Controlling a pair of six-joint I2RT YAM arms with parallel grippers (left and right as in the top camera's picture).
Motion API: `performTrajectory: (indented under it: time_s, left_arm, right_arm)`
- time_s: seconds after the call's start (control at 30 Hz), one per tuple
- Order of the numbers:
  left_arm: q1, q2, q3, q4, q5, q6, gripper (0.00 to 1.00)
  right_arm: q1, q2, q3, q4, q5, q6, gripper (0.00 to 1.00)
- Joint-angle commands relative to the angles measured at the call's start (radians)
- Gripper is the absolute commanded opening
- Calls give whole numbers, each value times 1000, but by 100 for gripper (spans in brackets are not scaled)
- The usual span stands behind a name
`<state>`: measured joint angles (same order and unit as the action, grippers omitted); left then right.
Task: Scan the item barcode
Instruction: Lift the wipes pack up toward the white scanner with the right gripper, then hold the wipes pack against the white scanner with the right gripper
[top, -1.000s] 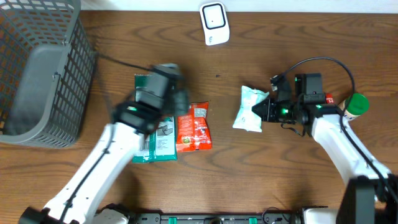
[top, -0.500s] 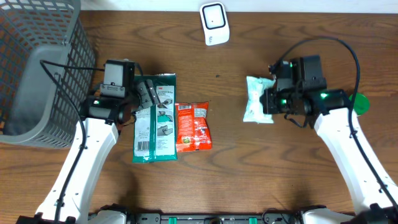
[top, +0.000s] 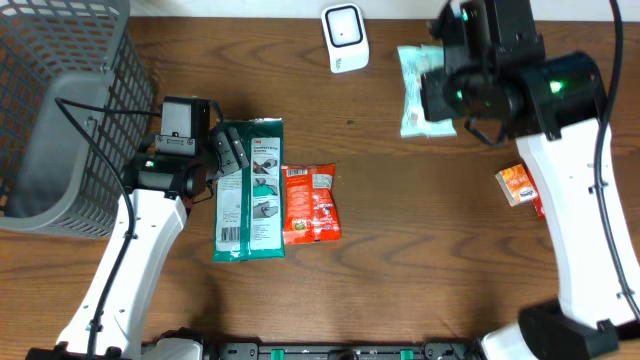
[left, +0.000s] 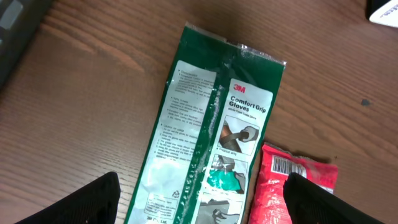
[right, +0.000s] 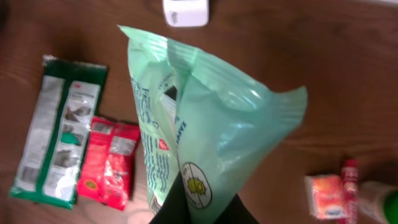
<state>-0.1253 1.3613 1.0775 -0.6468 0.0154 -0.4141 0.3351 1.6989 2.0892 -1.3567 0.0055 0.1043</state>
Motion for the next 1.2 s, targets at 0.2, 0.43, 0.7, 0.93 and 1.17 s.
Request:
performTrajectory:
  time_s: [0.2,0.43,0.7,0.93,1.17]
  left_arm:
    - [3,-3,2,-1,-20,13,85]
    - [3,-3,2,0,-20,13,85]
    - [3,-3,2,0,-20,13,85]
    - [3,-3,2,0,-20,13,85]
    - [3,-3,2,-1,-20,13,85]
  right_arm:
    - [151,183,170,143,319,-123,1]
    - [243,342,169,327,585,-307,1]
    - [282,562,169,663,872,-606,1]
    - [288,721,169,1064,986,-853,1]
    - [288,849,169,1452,980,-1124,1]
